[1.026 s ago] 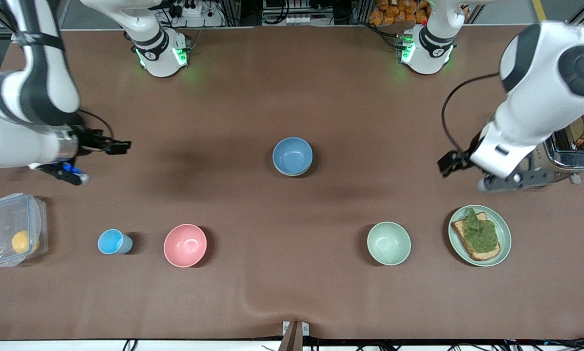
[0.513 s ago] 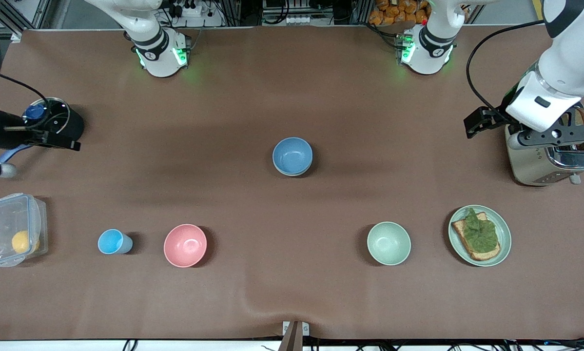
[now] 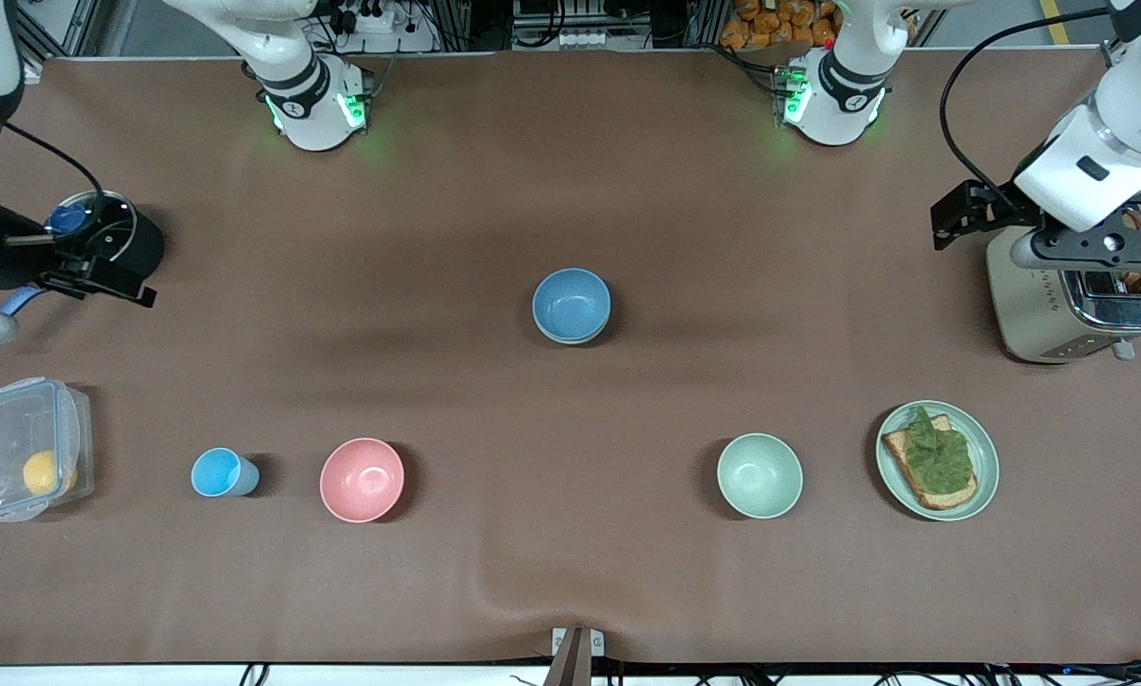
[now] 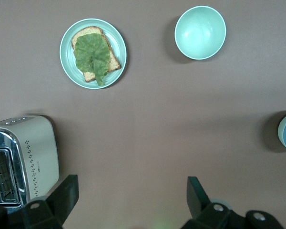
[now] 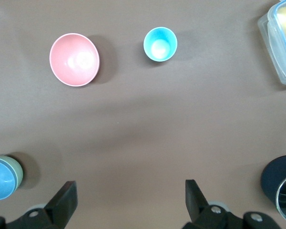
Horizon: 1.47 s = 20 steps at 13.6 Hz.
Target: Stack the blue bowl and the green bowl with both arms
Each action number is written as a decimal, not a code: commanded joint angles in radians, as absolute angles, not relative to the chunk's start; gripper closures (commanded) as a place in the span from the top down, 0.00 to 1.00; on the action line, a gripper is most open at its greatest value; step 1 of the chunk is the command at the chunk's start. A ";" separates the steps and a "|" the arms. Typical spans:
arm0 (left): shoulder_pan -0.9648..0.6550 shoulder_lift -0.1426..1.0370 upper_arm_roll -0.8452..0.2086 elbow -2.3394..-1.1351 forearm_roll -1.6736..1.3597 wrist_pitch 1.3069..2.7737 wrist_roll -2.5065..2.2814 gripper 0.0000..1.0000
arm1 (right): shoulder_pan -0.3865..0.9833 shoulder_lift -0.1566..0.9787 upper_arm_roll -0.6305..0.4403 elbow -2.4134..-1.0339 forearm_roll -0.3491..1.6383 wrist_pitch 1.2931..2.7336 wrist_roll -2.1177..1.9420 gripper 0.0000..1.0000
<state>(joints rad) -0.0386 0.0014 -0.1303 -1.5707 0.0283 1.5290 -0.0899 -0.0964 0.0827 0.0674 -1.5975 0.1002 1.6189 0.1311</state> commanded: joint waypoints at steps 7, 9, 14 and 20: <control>-0.046 -0.006 -0.017 -1.526 0.014 1.427 0.009 1.00 | -0.045 -0.047 0.048 -1.759 0.080 1.730 0.144 1.00; -0.046 -0.006 -0.006 -1.526 0.008 1.425 0.021 1.00 | -0.032 -0.052 0.038 -1.769 0.080 1.743 0.143 1.00; -0.048 -0.002 -0.015 -1.529 0.006 1.425 0.023 1.00 | -0.002 -0.048 -0.003 -1.764 0.078 1.743 0.140 1.00; -0.049 -0.003 -0.029 -1.531 0.005 1.414 0.014 1.00 | 0.041 -0.038 0.005 -1.721 -0.006 1.732 0.138 1.00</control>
